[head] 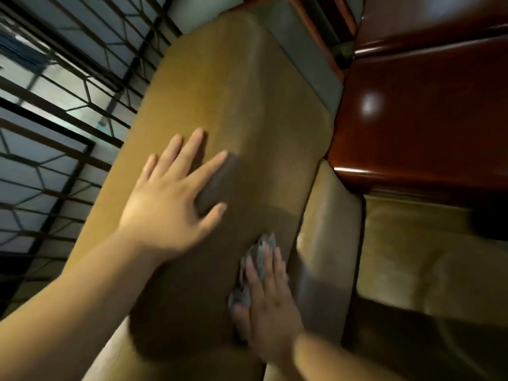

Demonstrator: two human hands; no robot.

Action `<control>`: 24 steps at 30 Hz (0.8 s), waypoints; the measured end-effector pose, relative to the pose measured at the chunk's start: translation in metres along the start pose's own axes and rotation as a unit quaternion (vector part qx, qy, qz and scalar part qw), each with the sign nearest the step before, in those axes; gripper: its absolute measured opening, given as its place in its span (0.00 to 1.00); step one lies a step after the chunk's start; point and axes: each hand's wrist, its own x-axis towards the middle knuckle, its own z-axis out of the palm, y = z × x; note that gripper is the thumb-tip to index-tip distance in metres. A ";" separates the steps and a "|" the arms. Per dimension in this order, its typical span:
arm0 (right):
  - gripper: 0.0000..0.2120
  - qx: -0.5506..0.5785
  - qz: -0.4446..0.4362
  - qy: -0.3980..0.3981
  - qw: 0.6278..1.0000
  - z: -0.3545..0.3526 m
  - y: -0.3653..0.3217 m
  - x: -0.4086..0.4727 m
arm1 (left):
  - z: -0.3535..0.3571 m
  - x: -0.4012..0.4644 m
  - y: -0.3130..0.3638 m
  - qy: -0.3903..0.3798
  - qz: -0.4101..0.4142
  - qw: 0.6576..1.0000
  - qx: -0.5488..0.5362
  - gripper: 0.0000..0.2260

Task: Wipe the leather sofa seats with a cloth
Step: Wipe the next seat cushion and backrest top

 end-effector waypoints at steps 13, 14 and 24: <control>0.33 0.125 0.002 0.002 0.992 -0.023 -0.090 0.004 | 0.045 -0.089 -0.028 0.084 0.007 0.995 -0.048 0.31; 0.34 0.105 -0.010 -0.008 0.994 -0.022 -0.083 -0.002 | 0.046 -0.089 -0.027 0.088 0.007 0.995 -0.046 0.30; 0.30 0.186 0.096 0.157 0.965 -0.051 -0.061 0.128 | 0.055 -0.093 -0.024 0.146 -0.031 0.982 -0.116 0.29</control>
